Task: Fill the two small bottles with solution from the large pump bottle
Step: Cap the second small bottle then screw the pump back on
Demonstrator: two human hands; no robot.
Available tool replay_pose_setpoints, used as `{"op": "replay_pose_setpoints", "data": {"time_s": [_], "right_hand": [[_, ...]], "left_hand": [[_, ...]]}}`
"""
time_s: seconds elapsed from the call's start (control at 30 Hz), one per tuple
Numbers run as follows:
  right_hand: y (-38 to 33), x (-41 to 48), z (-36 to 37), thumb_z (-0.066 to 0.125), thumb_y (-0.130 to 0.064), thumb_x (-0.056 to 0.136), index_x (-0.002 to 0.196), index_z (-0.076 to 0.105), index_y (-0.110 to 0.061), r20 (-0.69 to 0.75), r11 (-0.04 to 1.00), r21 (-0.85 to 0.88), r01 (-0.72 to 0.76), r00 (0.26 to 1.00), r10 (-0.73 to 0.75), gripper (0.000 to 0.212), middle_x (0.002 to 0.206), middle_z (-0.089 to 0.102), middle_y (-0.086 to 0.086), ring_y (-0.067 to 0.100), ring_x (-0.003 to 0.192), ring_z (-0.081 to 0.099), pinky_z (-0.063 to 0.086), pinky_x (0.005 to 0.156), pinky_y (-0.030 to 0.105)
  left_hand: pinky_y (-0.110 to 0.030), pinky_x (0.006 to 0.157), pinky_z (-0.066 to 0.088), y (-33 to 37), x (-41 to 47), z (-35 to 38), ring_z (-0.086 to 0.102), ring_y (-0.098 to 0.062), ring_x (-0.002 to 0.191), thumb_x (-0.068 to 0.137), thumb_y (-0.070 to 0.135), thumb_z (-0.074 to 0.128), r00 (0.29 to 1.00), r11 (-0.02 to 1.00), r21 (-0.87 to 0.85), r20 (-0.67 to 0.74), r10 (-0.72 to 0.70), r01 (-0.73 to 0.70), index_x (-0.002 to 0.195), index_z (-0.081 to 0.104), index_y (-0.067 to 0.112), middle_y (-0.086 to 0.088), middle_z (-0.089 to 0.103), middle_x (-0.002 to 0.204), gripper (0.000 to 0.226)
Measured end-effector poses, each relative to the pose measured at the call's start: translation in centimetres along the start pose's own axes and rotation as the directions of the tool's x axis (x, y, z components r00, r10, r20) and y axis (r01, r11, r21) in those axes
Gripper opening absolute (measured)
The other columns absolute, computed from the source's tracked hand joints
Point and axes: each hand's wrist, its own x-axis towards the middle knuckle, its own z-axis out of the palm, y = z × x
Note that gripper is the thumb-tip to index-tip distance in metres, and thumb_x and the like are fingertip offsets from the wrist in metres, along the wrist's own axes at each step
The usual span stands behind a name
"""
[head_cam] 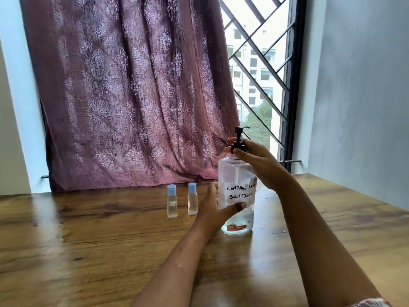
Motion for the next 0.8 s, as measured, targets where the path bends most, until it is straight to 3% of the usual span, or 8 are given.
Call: {"op": "replay_pose_setpoints", "data": {"time_s": [0.23,0.3,0.37,0.47,0.53,0.63,0.7,0.8], "right_hand": [[0.3,0.4,1.0,0.056,-0.006,0.089,0.108,0.061,-0.009,-0.098,0.999,0.009,0.033,0.995,-0.032,0.02,0.096,0.068,0.008,0.012,0.087,0.065,0.053,0.077,0.019],[0.4,0.5,1.4,0.058,-0.007,0.088,0.103,0.063,-0.012,-0.152,0.998,-0.03,0.052,0.987,-0.056,0.016,0.096,0.067,0.009,0.012,0.085,0.064,0.053,0.077,0.018],[0.6,0.6,1.8,0.06,-0.008,0.088,0.101,0.064,-0.014,-0.217,0.995,-0.08,0.059,0.973,-0.076,0.015,0.096,0.068,0.01,0.014,0.086,0.064,0.052,0.08,0.023],[0.7,0.7,2.1,0.063,-0.013,0.087,0.103,0.065,-0.013,-0.326,0.976,-0.214,0.043,0.939,-0.113,0.016,0.094,0.07,0.006,0.02,0.089,0.066,0.051,0.087,0.037],[0.7,0.7,2.2,0.064,-0.017,0.086,0.105,0.066,-0.012,-0.369,0.956,-0.291,0.027,0.919,-0.138,0.02,0.097,0.071,0.007,0.024,0.094,0.066,0.051,0.088,0.039],[0.6,0.3,2.1,0.065,-0.016,0.086,0.111,0.063,-0.01,-0.311,0.974,-0.222,0.05,0.943,-0.119,0.026,0.098,0.07,0.006,0.02,0.092,0.066,0.052,0.085,0.032],[0.8,-0.1,1.5,0.067,-0.018,0.084,0.121,0.056,-0.012,-0.23,0.996,-0.074,0.053,0.971,-0.069,0.039,0.104,0.068,0.006,0.018,0.096,0.065,0.052,0.086,0.032],[1.6,-0.6,-0.4,0.071,-0.038,0.072,0.136,0.04,-0.03,-0.076,0.993,0.035,-0.117,0.99,0.119,0.072,0.126,0.056,0.002,0.02,0.116,0.056,0.05,0.093,0.044]], "left_hand": [[-0.031,0.083,0.054,-0.1,0.3,0.0,0.063,-0.005,0.097,0.065,0.042,0.081,0.998,0.999,0.033,-0.058,0.018,-0.016,0.106,0.043,0.026,0.009,0.065,0.108,0.058],[-0.014,0.073,0.05,0.0,0.3,0.1,0.061,0.008,0.089,0.066,0.042,0.081,0.995,0.998,0.063,-0.091,0.034,-0.028,0.103,0.043,0.026,0.013,0.064,0.1,0.055],[-0.002,0.058,0.041,0.2,0.2,0.4,0.056,0.019,0.076,0.067,0.044,0.08,0.99,0.993,0.11,-0.127,0.054,-0.041,0.099,0.042,0.026,0.02,0.06,0.089,0.052],[-0.008,0.054,0.036,0.5,0.2,0.6,0.05,0.015,0.071,0.067,0.048,0.077,0.982,0.981,0.188,-0.174,0.08,-0.047,0.097,0.042,0.025,0.024,0.054,0.082,0.052],[-0.01,0.056,0.035,0.5,0.3,0.8,0.047,0.015,0.072,0.068,0.047,0.077,0.977,0.975,0.215,-0.189,0.095,-0.053,0.096,0.04,0.026,0.026,0.052,0.081,0.05],[-0.009,0.061,0.039,0.3,0.1,0.7,0.049,0.013,0.076,0.069,0.044,0.078,0.979,0.979,0.192,-0.173,0.107,-0.073,0.102,0.04,0.026,0.024,0.054,0.088,0.053],[-0.015,0.071,0.045,0.2,-0.1,0.5,0.058,0.003,0.086,0.07,0.043,0.078,0.982,0.987,0.14,-0.159,0.103,-0.081,0.111,0.042,0.024,0.017,0.06,0.1,0.058],[-0.02,0.079,0.046,-0.1,0.0,0.1,0.061,-0.007,0.099,0.071,0.045,0.076,0.986,0.995,0.072,-0.141,0.084,-0.074,0.123,0.044,0.026,0.01,0.063,0.111,0.064]]}}
